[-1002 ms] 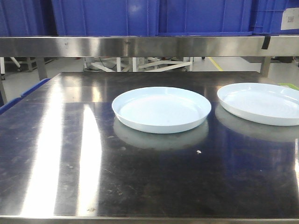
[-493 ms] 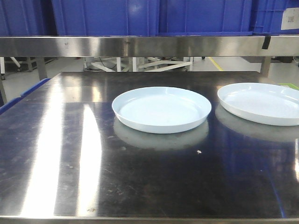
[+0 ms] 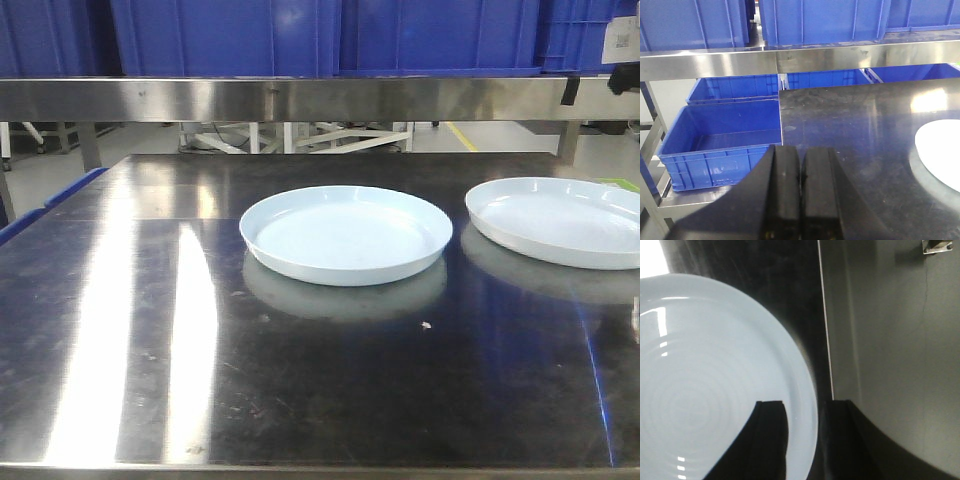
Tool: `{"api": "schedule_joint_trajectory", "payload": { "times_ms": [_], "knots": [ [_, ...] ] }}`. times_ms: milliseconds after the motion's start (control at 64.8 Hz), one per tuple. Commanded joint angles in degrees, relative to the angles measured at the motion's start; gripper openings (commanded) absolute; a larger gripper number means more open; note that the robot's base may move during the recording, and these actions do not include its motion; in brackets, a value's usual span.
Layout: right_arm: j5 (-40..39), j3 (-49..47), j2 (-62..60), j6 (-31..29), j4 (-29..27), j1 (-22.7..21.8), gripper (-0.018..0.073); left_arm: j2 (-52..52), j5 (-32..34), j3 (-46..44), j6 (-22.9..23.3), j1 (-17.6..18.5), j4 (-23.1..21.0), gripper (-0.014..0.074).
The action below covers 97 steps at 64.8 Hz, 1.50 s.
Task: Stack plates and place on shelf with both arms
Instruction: 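Pinch the rim of the second white plate with the right gripper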
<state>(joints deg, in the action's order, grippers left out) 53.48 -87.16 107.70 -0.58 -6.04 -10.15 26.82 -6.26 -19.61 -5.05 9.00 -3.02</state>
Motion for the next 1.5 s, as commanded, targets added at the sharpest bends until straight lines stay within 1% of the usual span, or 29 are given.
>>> {"api": "schedule_joint_trajectory", "payload": {
  "times_ms": [0,293,509,786,1480],
  "knots": [
    [-0.3,-3.5,-1.2,-1.6,-0.4,-0.2,0.0323,0.1,4.5,-1.7,0.4,-0.1,0.0,0.0082],
    [0.0,-3.5,0.9,-3.7,-0.4,-0.3,0.0323,0.1,4.5,-1.7,0.4,-0.1,0.0,0.0082],
    [-0.2,-3.5,0.9,-3.9,-0.4,-0.3,0.0323,0.1,4.5,-1.7,0.4,-0.1,0.0,0.0082],
    [-0.2,-3.5,0.9,-3.9,-0.4,-1.6,0.0323,0.1,4.5,-1.7,0.4,-0.1,0.0,0.0082],
    [0.1,-3.4,2.9,-3.9,-0.5,-1.2,0.0321,0.1,4.5,-1.7,0.4,-0.1,0.0,0.0082]
  ]
}}
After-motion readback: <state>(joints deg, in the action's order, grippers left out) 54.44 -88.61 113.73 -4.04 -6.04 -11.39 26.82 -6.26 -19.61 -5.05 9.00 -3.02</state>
